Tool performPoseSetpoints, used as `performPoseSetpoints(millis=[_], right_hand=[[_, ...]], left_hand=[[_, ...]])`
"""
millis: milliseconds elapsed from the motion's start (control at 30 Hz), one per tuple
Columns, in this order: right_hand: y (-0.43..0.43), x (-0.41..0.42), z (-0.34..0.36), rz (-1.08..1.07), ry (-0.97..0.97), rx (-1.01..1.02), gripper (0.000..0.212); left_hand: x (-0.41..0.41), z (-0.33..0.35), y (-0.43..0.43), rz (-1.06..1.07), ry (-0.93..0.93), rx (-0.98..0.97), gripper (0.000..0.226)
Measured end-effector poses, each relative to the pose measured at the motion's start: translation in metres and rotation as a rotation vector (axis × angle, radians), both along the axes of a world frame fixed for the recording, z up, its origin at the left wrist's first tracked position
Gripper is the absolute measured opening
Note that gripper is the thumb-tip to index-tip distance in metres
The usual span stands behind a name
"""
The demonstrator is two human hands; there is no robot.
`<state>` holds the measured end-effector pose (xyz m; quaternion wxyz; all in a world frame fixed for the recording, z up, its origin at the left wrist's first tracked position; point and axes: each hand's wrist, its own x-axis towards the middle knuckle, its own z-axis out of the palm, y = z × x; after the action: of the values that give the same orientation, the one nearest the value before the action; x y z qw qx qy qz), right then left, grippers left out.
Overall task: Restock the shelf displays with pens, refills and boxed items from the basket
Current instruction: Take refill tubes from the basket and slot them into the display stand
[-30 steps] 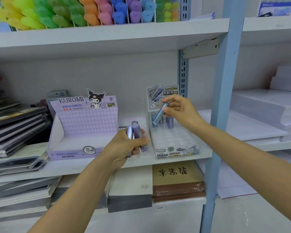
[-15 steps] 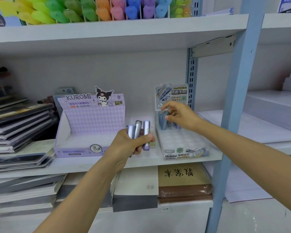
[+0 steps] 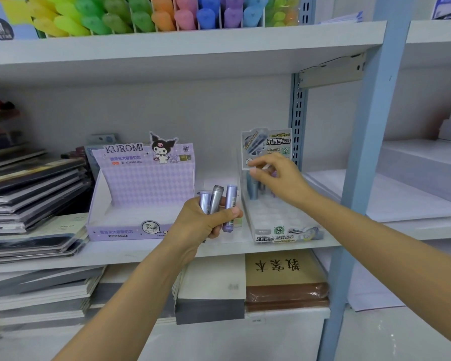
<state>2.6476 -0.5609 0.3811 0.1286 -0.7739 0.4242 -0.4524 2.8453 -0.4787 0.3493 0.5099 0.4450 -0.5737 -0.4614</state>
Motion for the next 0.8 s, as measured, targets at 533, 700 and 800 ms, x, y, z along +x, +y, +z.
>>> performPoseSetpoints(millis=[533, 700, 800], right_hand=[[0.040, -0.036, 0.004, 0.460, -0.402, 0.421, 0.022], [0.052, -0.030, -0.010, 0.501, -0.293, 0.389, 0.021], [0.056, -0.024, -0.015, 0.454, -0.366, 0.313, 0.019]], left_hand=[[-0.032, 0.008, 0.002, 0.148, 0.165, -0.110, 0.008], [-0.039, 0.012, 0.003, 0.146, 0.250, -0.171, 0.009], [-0.045, 0.010, 0.005, 0.157, 0.239, -0.158, 0.016]])
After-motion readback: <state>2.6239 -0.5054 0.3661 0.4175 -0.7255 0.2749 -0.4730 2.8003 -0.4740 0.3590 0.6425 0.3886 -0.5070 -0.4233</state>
